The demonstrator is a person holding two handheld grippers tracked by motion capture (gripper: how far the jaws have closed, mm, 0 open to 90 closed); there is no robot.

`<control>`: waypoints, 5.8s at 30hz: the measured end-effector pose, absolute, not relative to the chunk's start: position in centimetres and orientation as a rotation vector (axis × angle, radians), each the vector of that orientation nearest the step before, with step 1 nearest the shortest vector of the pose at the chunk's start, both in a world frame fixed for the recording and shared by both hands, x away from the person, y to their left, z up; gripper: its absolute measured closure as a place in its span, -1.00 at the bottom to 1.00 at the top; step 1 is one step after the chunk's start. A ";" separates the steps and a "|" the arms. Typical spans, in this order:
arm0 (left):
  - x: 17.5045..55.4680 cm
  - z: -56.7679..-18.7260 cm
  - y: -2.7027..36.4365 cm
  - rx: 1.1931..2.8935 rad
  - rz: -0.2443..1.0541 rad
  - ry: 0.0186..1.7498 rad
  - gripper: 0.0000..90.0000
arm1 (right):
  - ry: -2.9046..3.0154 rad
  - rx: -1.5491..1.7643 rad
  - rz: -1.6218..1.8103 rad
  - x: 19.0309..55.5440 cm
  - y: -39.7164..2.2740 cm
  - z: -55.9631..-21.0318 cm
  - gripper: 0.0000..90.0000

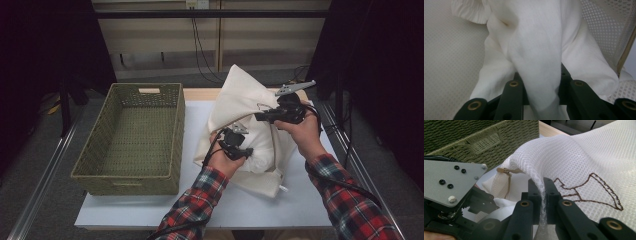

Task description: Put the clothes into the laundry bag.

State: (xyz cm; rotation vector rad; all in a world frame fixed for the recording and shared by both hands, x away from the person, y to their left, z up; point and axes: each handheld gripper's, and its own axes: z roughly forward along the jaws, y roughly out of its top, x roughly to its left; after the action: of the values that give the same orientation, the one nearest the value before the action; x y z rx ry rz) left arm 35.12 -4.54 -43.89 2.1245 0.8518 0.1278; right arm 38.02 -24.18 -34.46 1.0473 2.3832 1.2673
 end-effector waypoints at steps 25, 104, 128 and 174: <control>35.9 -43.9 -5.5 2.091 0.155 0.852 0.63 | 2.387 1.044 1.274 38.3 -24.0 -34.8 0.93; 35.6 -44.0 -4.4 2.034 0.217 0.806 -0.55 | 2.367 1.099 1.110 37.0 -26.5 -36.1 0.92; 34.4 -47.9 -4.5 2.143 0.109 0.783 0.01 | 2.402 1.081 1.127 36.9 -26.1 -36.5 0.91; 39.1 -45.9 -9.0 1.970 0.339 0.830 0.77 | 2.411 1.058 1.187 36.5 -27.2 -36.3 0.93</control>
State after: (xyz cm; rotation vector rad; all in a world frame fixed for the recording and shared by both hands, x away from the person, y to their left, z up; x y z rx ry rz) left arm 39.12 -8.97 -45.92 1.9697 0.8299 0.3390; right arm 36.54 -27.21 -36.32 1.0583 2.4109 1.1873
